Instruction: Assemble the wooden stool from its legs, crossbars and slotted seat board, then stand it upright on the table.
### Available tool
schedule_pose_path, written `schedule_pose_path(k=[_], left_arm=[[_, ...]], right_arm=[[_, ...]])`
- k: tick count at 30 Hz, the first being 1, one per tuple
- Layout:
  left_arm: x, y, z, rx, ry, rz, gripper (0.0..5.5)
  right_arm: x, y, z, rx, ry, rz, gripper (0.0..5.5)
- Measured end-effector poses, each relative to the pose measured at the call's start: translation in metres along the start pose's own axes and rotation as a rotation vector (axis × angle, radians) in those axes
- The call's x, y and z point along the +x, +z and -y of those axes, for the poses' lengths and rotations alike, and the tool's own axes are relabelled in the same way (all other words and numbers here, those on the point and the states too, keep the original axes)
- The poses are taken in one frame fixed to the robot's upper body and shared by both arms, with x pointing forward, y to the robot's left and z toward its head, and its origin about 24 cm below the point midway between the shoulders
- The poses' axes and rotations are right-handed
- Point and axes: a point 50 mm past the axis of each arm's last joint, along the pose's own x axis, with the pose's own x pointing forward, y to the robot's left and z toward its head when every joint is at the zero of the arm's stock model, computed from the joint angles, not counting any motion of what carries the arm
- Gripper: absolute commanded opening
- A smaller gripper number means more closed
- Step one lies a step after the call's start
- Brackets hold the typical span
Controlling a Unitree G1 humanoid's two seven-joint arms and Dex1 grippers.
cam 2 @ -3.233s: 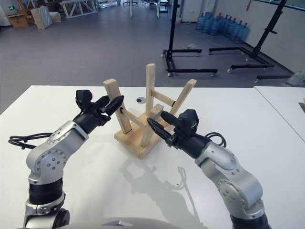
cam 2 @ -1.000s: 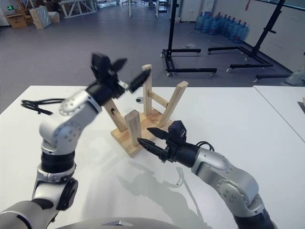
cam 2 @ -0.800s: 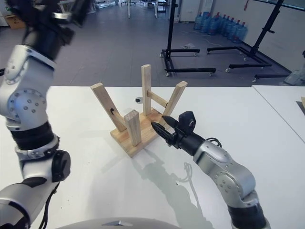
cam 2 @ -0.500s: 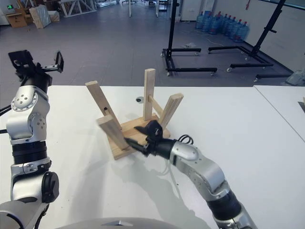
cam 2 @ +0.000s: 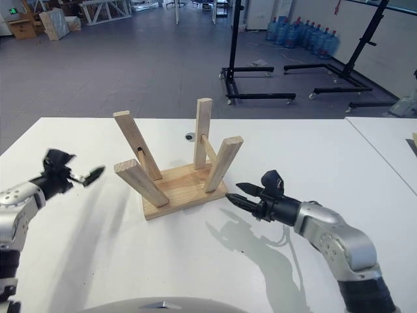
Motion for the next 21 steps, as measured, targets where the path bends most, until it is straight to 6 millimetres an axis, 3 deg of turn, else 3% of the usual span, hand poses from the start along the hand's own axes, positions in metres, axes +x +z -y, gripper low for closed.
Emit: schedule_pose_path(k=[2, 6, 12, 15, 21], left_arm=[[0.001, 0.011, 0.025, -0.016, -0.240, 0.034, 5.40], [0.001, 0.020, 0.049, -0.045, -0.486, 0.036, 5.40], [0.018, 0.033, 0.047, -0.010, -0.448, 0.082, 5.40], [0.034, 0.037, 0.047, -0.023, -0.412, 0.117, 5.40], [0.045, 0.039, 0.039, -0.020, -0.355, 0.136, 5.40]], right_arm=[[0.012, 0.005, 0.000, -0.043, 0.080, 0.009, 2.92], [0.029, -0.001, 0.010, -0.054, 0.121, 0.009, 2.92], [0.045, -0.005, 0.030, -0.114, 0.079, 0.024, 2.92], [0.055, -0.007, 0.022, -0.072, 0.153, 0.034, 2.92], [0.046, -0.021, -0.010, 0.051, 0.301, -0.008, 2.92]])
